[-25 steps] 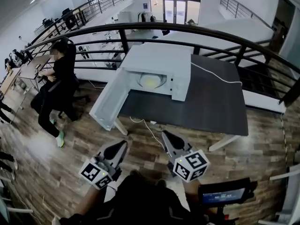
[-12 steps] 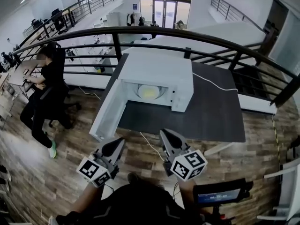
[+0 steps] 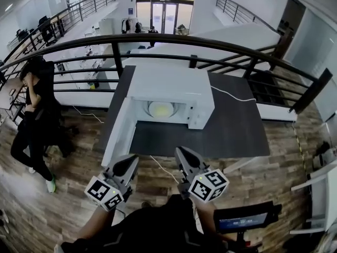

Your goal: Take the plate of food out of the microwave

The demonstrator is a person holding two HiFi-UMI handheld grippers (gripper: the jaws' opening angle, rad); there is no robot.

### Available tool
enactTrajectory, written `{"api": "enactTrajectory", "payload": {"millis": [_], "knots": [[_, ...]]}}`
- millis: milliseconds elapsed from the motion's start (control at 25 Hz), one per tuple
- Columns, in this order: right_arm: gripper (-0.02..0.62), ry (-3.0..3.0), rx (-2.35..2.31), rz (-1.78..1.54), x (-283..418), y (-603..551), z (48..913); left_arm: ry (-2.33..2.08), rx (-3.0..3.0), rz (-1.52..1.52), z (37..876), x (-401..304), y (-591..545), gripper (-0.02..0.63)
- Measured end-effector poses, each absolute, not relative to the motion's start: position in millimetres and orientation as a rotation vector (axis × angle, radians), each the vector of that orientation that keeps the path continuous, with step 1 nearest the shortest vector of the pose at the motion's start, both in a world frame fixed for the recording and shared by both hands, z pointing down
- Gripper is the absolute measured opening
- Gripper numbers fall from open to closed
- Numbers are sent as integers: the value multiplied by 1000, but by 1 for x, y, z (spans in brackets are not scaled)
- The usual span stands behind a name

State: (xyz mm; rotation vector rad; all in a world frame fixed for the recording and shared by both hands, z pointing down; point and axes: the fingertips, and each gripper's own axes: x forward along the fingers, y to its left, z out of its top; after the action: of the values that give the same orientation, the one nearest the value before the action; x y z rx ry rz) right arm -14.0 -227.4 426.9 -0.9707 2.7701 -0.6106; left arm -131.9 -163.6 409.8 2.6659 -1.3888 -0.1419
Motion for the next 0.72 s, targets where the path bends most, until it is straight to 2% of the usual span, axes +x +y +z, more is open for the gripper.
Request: {"api": "enactTrajectory", "payload": {"millis": [360,440,640,720], "knots": [[2,2682,-934,-850,-37,-277,465,-1415,2641,-108,426,-150,-195,5],[30,2690,-940,-894,-45,-293,481,-1435,2615,-110,431,-155,-206,5],[45,2655,-947,-1044,-46,-346,508,-1502,2590,-58,422,-153,-235,5],[77,2634,-937,-1121,-49,-364,524,-1546,2575,-50,421,-155,-249,5]]}}
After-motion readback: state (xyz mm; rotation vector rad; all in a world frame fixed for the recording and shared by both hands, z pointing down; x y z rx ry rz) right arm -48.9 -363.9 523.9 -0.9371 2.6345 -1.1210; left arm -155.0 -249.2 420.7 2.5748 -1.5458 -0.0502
